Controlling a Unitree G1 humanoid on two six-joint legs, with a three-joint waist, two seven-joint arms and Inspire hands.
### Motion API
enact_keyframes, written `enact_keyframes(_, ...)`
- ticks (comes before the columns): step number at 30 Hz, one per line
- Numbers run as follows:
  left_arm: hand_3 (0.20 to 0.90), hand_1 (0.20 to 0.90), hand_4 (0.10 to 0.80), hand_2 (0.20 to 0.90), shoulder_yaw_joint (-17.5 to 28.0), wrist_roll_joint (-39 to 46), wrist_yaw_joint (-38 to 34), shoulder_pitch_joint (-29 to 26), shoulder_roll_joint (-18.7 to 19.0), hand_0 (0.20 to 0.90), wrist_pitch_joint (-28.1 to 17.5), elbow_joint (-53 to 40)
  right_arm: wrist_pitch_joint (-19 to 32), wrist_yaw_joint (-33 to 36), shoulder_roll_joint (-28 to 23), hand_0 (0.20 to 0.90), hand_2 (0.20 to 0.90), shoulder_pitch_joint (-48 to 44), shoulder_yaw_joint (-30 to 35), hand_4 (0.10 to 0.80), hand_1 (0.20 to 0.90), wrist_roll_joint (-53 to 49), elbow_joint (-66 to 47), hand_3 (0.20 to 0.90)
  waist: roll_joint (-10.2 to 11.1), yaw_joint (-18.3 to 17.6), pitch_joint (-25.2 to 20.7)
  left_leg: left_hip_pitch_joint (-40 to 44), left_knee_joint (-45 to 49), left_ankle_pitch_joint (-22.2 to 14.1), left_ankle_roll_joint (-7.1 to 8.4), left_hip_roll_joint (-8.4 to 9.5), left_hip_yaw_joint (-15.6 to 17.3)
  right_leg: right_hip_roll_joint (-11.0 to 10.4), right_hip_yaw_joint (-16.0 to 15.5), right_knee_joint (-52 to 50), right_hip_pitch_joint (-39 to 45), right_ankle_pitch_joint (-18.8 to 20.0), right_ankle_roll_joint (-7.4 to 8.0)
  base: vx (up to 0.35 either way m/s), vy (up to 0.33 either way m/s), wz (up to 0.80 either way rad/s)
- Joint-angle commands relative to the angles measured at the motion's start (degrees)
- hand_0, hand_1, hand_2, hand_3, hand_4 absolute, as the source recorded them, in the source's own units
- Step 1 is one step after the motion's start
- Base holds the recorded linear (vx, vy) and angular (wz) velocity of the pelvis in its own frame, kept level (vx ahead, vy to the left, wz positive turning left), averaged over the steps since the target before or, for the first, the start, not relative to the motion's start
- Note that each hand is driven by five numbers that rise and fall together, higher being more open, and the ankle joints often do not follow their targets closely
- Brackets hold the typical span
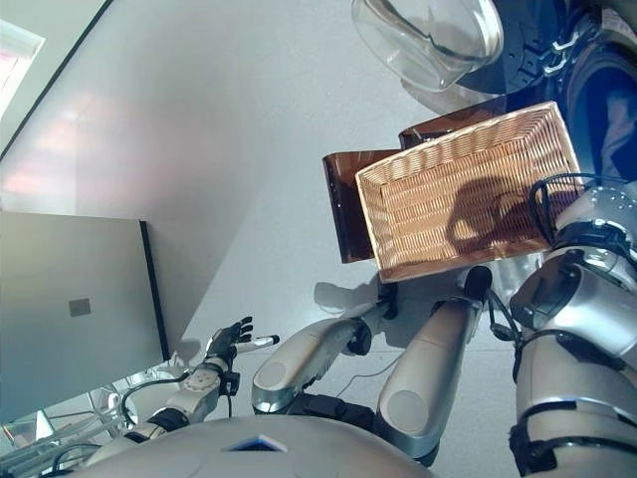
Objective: Pick up the clothes and place them into the washing machine
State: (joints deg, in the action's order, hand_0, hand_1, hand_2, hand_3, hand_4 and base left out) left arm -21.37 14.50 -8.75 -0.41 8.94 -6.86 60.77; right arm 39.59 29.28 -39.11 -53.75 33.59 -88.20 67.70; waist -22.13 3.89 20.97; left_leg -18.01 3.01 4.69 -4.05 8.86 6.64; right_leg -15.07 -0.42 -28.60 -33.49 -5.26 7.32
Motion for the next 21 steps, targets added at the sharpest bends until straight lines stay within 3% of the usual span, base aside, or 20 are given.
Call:
enact_keyframes(1,0.9,0.9,0.8,0.9,2.41,1.19,-2.82,0.68,2.73,0.9,-0.39,5.49,1.83,-4.61,-6.31,0.9,0.9,-0.56,-5.73,0.8,0.9,4.7,-7.82,0.9,0.72,-1.75,-2.33,-4.57,9.45,-4.68,4.94,-1.47,0.05,2.41,0.25,4.06,4.25,1.98,-1.56,0.0,0.0,0.0)
enact_keyframes(6,0.9,0.9,0.8,0.9,2.81,1.27,-2.87,0.49,2.65,0.9,-0.22,6.1,0.55,-5.36,-3.56,0.9,0.9,0.58,-6.15,0.8,0.9,4.49,-7.03,0.9,1.23,-1.52,-2.3,-4.34,10.03,-5.39,4.85,-1.62,0.28,2.45,0.36,3.82,4.6,1.66,-1.46,0.012,0.006,-0.05)
enact_keyframes(15,0.9,0.9,0.8,0.9,4.15,0.74,-2.93,-0.63,2.42,0.9,-0.14,6.69,-3.82,-10.12,8.84,0.9,0.9,5.95,-8.34,0.8,0.9,5.19,-8.69,0.9,2.72,-1.2,-1.14,-3.8,10.83,-5.55,4.38,-2.11,0.66,2.62,0.08,4.12,5.59,2.44,-1.65,-0.008,0.003,-0.07)
enact_keyframes(21,0.9,0.9,0.8,0.9,5.46,-0.18,-2.72,-0.81,2.94,0.9,-0.25,6.89,-6.75,-14.24,14.05,0.9,0.9,10.21,-10.69,0.8,0.9,5.64,-8.38,0.9,4.28,-0.92,-0.96,-3.03,10.86,-6.13,4.4,-2.31,0.79,2.81,-0.32,5.18,6.83,2.64,-1.52,0.014,-0.003,-0.05)
